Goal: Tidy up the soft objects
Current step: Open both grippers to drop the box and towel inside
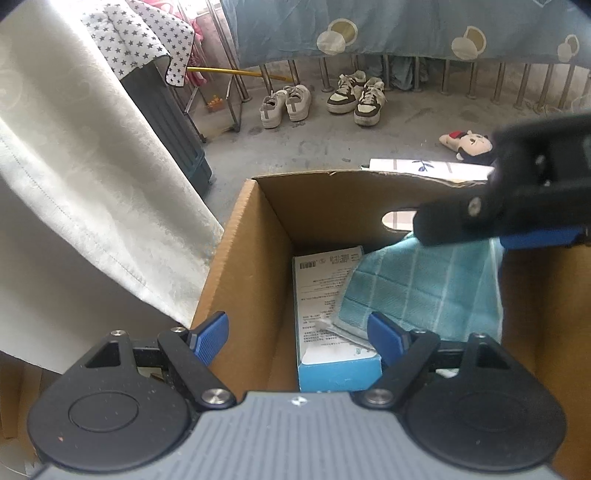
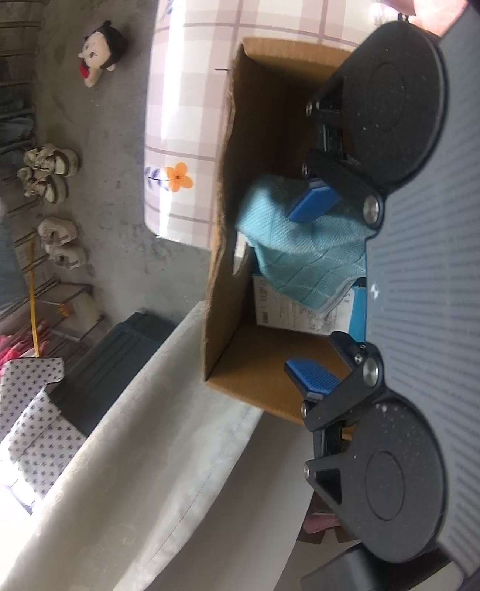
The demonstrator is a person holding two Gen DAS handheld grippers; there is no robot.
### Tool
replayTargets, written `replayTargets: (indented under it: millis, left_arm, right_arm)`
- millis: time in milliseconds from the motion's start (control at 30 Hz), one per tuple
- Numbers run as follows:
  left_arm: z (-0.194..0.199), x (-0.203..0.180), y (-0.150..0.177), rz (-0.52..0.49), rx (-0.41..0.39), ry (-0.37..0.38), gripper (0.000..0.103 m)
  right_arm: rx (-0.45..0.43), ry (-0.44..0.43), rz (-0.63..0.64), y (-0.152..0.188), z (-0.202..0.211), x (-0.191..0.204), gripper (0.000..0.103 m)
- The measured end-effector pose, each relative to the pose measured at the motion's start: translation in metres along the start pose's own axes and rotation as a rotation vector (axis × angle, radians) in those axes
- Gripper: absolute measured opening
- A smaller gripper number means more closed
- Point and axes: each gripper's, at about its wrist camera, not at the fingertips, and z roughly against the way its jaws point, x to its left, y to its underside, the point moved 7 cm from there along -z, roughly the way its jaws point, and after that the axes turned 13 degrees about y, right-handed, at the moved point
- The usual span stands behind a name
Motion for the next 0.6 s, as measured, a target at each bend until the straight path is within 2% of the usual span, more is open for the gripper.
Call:
replayTargets:
  millis: [100, 167, 233, 433, 600]
  left_arm:
    - [0.006, -0.002, 0.003, 0.011, -0.005, 0.011, 0.083]
    - [0.012, -0.005, 0.005, 0.018, -0.010, 0.018, 0.083]
    - [0.020, -0.008, 0.007, 0.024, -0.021, 0.020, 0.083]
    - [0.060, -0.023, 0.018, 0.059, -0.082, 0.059, 0.083]
    - [0.107, -0.047, 0.035, 0.056, -0.146, 0.107, 0.083]
  right_arm:
    - [-0.018, -0.041, 0.001, -0.002, 0.016, 0.000, 0.067]
    - [-0.025, -0.072, 0.009, -0.002, 0.030, -0.001, 0.053]
    - [-0.041, -0.098, 0.017, -0.001, 0.047, -0.002, 0.049]
    - [-0.091, -0.192, 0.035, 0.008, 0.121, -0.018, 0.049]
    - [-0.150, -0.231, 0.064, 0.031, 0.196, -0.055, 0.050]
